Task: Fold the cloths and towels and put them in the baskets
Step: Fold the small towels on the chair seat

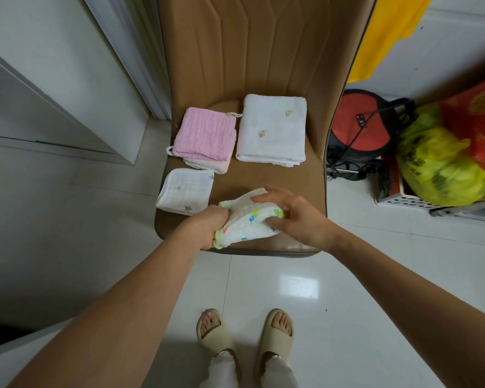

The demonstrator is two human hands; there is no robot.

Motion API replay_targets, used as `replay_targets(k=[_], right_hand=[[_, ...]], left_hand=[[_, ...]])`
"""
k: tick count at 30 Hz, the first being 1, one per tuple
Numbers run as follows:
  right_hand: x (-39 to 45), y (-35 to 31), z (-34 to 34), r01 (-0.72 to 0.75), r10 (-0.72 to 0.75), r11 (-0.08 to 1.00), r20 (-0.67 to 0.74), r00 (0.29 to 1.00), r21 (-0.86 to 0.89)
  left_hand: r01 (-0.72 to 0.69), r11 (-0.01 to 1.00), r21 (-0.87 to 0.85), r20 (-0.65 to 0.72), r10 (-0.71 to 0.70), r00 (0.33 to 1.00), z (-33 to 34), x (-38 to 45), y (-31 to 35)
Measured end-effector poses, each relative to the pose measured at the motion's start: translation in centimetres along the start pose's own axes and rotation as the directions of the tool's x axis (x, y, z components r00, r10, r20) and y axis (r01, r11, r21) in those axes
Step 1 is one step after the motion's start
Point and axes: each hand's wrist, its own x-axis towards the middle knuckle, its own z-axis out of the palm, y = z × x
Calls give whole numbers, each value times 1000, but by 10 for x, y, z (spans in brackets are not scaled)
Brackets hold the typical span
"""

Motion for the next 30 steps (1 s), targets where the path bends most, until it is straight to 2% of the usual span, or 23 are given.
replay_targets(k=[2, 4, 6, 8, 10, 12, 14, 16, 18, 20, 21, 23, 26, 28, 30], right_hand=[[4, 1, 2, 59, -62, 995, -40, 997, -76], [4, 1, 0, 84, -95, 985, -66, 993, -150], [0, 2, -3, 92, -108, 976, -75, 991, -196], [-7, 4, 0, 83, -98, 980, -76, 992, -180], [-18, 3, 7, 48, -55, 996, -95, 994, -72], [-26, 2, 9, 26, -15, 984, -62, 998, 174], [-30, 5, 9, -50, 72, 886, -30, 997, 462], [-23, 12, 10, -230, 341, 701, -34, 939, 675], [-16, 13, 12, -359, 509, 604, 1, 861, 712], [-12, 9, 18, -389, 544, 561, 28, 838, 730], [-10, 4, 21, -357, 542, 550, 3, 840, 755], [-7, -2, 27, -231, 502, 624, -157, 851, 746], [2, -5, 33, -71, 344, 846, -440, 830, 528], [8, -1, 40, -48, 273, 912, -515, 813, 408], [12, 2, 51, -83, 317, 894, -491, 811, 440]], left_hand=[[-63, 990, 129, 8, 62, 998, 6, 2, -3], [-165, 945, 281, -34, 182, 983, 13, 4, -5], [-252, 892, 374, -171, 334, 927, 15, 4, -3], [-302, 881, 364, -302, 418, 857, 15, 4, 0], [-351, 866, 357, -334, 470, 817, 16, -3, 1], [-454, 801, 391, -320, 580, 749, 20, -12, -2], [-600, 705, 379, -254, 703, 664, 21, -17, -9], [-708, 650, 278, -171, 758, 629, 22, -21, -15], [-757, 627, 185, -122, 779, 615, 25, -26, -21], [-772, 606, 191, -104, 795, 598, 29, -29, -27], [-774, 596, 213, -116, 803, 585, 29, -29, -29], [-766, 586, 265, -161, 810, 564, 26, -28, -32], [-722, 577, 381, -217, 815, 537, 21, -27, -34], [-688, 598, 411, -253, 800, 544, 18, -23, -37], [-646, 630, 432, -279, 774, 568, 10, -18, -38]])
